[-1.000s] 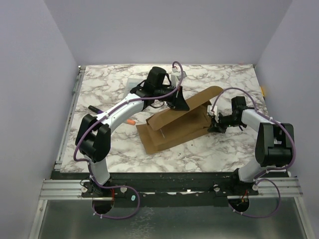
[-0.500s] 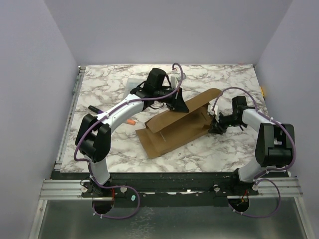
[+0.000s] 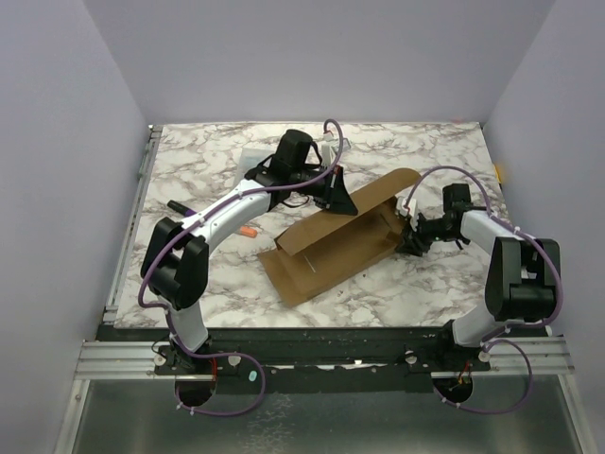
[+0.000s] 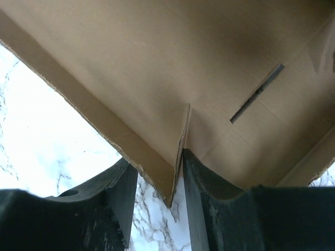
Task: Fold the paper box
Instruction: Fold the paper box at the center of the board.
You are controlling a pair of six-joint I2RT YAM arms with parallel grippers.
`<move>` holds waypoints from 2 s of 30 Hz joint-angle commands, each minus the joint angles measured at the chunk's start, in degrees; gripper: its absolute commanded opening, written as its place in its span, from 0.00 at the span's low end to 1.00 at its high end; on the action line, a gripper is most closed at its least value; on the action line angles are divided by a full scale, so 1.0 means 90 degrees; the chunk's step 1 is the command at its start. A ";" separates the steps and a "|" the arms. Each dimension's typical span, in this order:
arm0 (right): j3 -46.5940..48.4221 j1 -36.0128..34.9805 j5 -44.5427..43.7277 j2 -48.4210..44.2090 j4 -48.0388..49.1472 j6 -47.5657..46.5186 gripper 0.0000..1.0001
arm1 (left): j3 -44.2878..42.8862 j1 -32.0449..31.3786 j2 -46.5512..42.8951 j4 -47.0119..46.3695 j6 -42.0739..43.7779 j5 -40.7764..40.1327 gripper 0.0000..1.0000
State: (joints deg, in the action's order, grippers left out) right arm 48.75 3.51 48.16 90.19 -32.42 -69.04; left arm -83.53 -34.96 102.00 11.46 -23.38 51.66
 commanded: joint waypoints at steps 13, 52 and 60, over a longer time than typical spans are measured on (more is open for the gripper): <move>-0.0435 0.0209 -0.0413 -0.0644 0.1303 0.1008 0.52 | 0.0186 0.0018 -0.0142 -0.0133 -0.0897 0.0030 0.00; -0.0189 0.0741 0.0399 -0.0066 0.0917 0.1509 0.39 | 0.0200 -0.0218 -0.0036 -0.0050 -0.0670 -0.0359 0.00; -0.0176 0.0733 0.0341 -0.0024 0.0927 0.1564 0.38 | -0.0033 -0.0162 0.0063 0.0003 -0.0631 -0.0363 0.00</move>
State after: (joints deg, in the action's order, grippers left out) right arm 45.63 9.87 49.43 88.97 -23.68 -55.88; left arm -81.84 -36.64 101.82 10.44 -30.06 48.10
